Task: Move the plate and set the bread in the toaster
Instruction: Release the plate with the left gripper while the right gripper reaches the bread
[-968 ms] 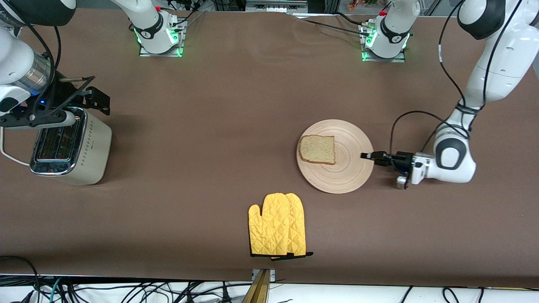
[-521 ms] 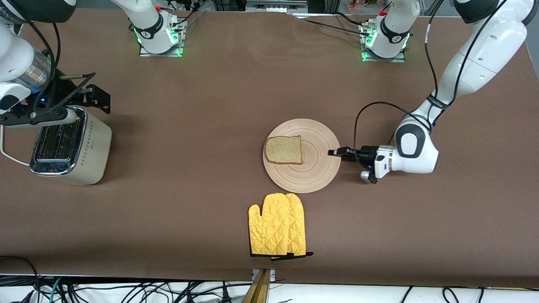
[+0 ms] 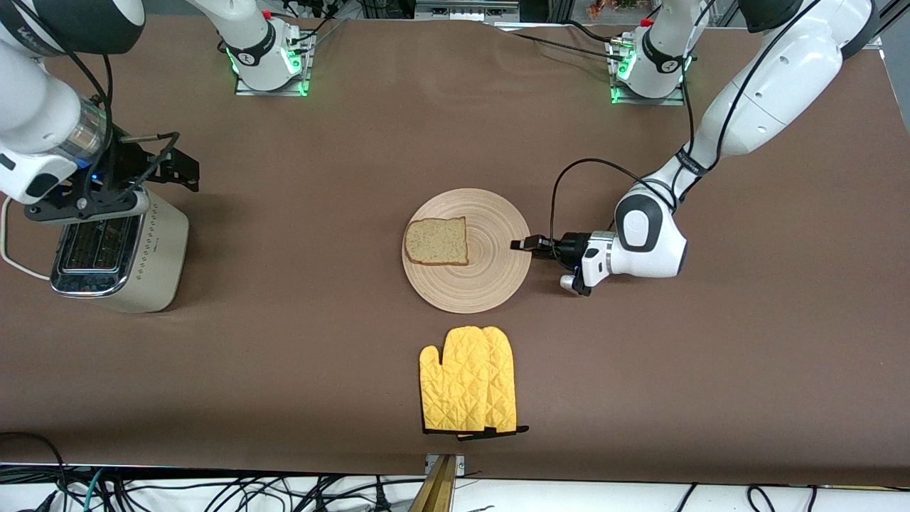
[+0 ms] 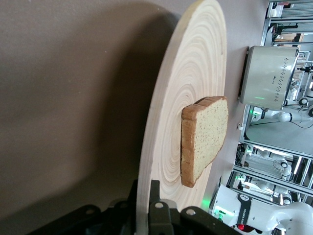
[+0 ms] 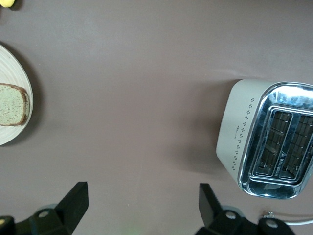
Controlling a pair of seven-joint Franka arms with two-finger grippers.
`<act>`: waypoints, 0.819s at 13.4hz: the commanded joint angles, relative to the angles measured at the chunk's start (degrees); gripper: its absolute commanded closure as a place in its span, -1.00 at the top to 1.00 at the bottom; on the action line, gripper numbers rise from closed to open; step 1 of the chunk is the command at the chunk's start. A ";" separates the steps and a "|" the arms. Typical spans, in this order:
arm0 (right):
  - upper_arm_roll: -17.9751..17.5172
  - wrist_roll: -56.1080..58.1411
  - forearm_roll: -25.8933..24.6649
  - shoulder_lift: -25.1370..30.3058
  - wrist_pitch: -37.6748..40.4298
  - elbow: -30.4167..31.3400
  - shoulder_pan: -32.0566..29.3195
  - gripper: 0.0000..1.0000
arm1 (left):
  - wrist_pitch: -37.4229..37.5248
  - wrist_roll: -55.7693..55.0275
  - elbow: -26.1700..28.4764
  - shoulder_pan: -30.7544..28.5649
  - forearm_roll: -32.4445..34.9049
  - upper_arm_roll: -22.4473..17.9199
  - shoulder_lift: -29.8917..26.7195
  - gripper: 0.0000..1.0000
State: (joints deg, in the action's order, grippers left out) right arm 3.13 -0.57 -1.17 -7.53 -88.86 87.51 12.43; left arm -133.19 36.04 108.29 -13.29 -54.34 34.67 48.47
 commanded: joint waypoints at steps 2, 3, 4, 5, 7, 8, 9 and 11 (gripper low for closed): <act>-0.05 0.39 0.29 0.06 0.27 -0.41 1.01 1.00 | -0.06 1.05 1.13 -2.78 0.02 -0.48 -2.06 1.00; -0.05 -0.22 2.29 -0.72 0.09 -0.32 1.97 1.00 | 0.46 0.96 1.13 -3.31 2.03 -0.57 -3.19 1.00; -0.05 -0.57 5.53 -1.77 -0.78 -0.32 2.68 1.00 | 0.64 0.26 1.13 -4.54 5.18 -0.65 -5.03 1.00; -0.05 -0.75 7.74 -3.53 -2.70 -0.23 3.29 1.00 | 1.60 -0.35 1.13 -5.68 8.35 -0.74 -6.96 1.00; -0.05 -3.54 11.87 -8.26 -9.02 -0.23 6.36 1.00 | 6.42 -6.91 0.35 -7.01 19.38 -3.10 -12.23 1.00; -0.05 -6.87 14.06 -10.73 -11.75 -0.23 8.81 1.00 | 8.36 -10.87 -0.01 -7.18 26.85 -4.07 -14.87 1.00; -0.05 -10.12 14.70 -13.45 -14.91 -0.23 11.71 1.00 | 10.03 -14.30 -0.53 -8.14 33.27 -4.34 -17.24 1.00; -0.05 -16.02 14.88 -18.28 -22.11 -0.32 16.29 1.00 | 16.87 -18.54 -2.46 -9.64 43.14 -4.35 -21.99 1.00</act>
State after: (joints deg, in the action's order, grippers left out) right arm 2.66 -11.71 12.84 -22.03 -106.83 88.43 25.16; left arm -121.24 21.32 106.07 -22.77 -17.85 30.97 32.13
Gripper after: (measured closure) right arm 0.000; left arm 0.000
